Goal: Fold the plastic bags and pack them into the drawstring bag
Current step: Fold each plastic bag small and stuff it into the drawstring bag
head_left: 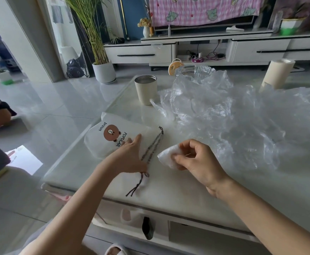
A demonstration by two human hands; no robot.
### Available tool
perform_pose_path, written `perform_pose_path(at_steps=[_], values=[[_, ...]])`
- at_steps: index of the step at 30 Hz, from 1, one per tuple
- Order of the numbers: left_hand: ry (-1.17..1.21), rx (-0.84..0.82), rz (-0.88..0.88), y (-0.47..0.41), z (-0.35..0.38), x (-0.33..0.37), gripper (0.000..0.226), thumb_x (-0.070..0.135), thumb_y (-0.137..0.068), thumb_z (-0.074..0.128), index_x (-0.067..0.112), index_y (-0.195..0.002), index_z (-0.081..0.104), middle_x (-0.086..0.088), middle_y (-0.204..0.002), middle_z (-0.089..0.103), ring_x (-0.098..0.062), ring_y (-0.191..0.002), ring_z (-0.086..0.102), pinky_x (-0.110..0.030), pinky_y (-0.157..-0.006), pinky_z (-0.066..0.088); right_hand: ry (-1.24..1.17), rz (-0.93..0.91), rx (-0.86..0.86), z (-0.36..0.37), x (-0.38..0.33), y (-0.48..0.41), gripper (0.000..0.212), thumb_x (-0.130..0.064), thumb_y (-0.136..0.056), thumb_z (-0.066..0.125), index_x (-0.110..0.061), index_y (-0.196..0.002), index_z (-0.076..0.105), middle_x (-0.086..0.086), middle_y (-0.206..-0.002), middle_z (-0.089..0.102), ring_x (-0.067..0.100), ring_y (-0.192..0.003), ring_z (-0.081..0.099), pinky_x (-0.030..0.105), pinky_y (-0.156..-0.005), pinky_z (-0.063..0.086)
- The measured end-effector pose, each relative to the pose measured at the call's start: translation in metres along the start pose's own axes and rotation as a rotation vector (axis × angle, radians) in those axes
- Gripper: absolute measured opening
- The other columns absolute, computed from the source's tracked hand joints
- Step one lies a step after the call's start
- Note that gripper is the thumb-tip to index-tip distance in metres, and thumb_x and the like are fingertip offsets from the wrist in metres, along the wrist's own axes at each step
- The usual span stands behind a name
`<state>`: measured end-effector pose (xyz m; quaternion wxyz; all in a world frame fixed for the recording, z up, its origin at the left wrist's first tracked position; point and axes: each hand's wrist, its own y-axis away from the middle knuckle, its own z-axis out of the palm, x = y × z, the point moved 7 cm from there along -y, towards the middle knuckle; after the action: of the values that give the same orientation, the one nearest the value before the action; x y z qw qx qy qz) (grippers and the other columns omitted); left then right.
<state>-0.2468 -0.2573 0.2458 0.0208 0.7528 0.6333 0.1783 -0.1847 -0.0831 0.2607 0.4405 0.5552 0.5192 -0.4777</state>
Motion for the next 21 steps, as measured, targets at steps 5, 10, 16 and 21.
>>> perform_pose_path(at_steps=[5, 10, 16, 21], values=[[-0.089, 0.142, 0.038, 0.006, -0.010, 0.005, 0.041, 0.017, -0.085, 0.055, 0.007, -0.121, 0.039, -0.018, -0.111, 0.054, -0.037, -0.106, 0.053, -0.035, -0.079, 0.044, 0.000, 0.011, -0.024, 0.005, 0.003, 0.001, 0.016, -0.002, -0.082, 0.067, -0.017, -0.083, 0.059, 0.001, -0.080, 0.059, 0.011, -0.071, 0.056, 0.019, -0.063, 0.052], [-0.141, 0.375, -0.032, 0.013, -0.030, 0.005, 0.028, 0.017, -0.089, 0.055, 0.002, -0.113, 0.051, -0.020, -0.105, 0.058, -0.038, -0.096, 0.056, -0.033, -0.066, 0.040, 0.033, -0.002, -0.051, 0.012, 0.004, 0.001, 0.019, -0.007, -0.081, 0.070, -0.022, -0.084, 0.058, 0.002, -0.085, 0.060, 0.014, -0.077, 0.056, 0.026, -0.071, 0.051], [-0.386, 0.400, -0.128, 0.006, -0.031, 0.019, 0.026, -0.005, -0.081, 0.049, 0.004, -0.105, 0.055, -0.014, -0.103, 0.062, -0.033, -0.099, 0.060, -0.030, -0.066, 0.038, 0.029, -0.038, -0.007, 0.009, 0.001, 0.001, 0.016, -0.008, -0.080, 0.071, -0.019, -0.085, 0.061, 0.002, -0.085, 0.065, 0.014, -0.081, 0.061, 0.030, -0.078, 0.053], [-0.572, 0.364, -0.160, -0.005, -0.031, 0.029, 0.027, 0.002, -0.082, 0.055, 0.006, -0.108, 0.054, -0.008, -0.101, 0.067, -0.029, -0.092, 0.066, -0.036, -0.074, 0.056, 0.056, -0.043, -0.016, 0.010, 0.002, 0.000, 0.014, -0.008, -0.080, 0.070, -0.018, -0.086, 0.063, 0.001, -0.084, 0.065, 0.012, -0.078, 0.059, 0.026, -0.074, 0.051]])
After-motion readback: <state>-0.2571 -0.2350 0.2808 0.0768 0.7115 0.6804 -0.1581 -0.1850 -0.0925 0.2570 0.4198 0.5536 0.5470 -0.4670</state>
